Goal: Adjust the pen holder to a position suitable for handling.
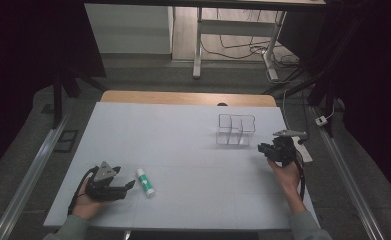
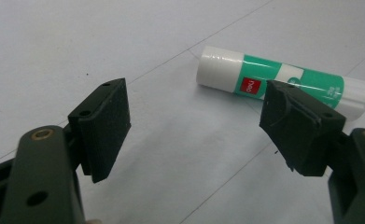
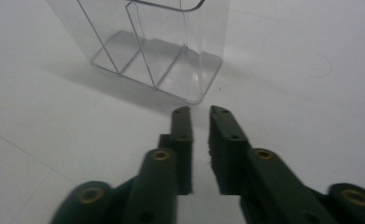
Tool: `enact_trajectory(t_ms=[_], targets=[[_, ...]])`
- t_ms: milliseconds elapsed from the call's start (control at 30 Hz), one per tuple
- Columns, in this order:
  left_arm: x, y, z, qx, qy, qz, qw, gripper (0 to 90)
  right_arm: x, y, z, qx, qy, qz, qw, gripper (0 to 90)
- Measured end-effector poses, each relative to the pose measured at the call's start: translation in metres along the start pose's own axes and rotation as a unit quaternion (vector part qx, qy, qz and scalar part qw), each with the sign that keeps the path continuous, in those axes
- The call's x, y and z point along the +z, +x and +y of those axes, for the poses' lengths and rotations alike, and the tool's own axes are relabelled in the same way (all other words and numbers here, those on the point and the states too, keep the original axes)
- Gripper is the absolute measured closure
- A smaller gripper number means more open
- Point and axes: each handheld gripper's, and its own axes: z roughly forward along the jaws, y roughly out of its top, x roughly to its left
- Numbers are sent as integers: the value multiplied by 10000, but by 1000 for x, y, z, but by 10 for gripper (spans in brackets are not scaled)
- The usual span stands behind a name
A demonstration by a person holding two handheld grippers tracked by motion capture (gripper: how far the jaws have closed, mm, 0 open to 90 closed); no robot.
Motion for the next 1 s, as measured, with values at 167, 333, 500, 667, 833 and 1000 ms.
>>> enact_trajectory(t_ms=[167,333,500,667,833,1000], targets=[[0,0,0,11,5,-5,10000,242,5,-4,7,51,-6,-3,10000,894],[0,0,0,12,7,-5,10000,242,12,-6,11,57,3,-26,10000,894],[1,0,0,4,24,5,10000,242,22,-11,15,96,36,-22,9999,895],[1,0,0,14,16,-1,10000,242,29,-20,17,239,44,22,9997,894],[1,0,0,7,24,10,10000,242,32,-26,20,310,47,41,9995,894],[1,0,0,22,36,8,10000,243,37,-28,23,341,60,74,9994,894]])
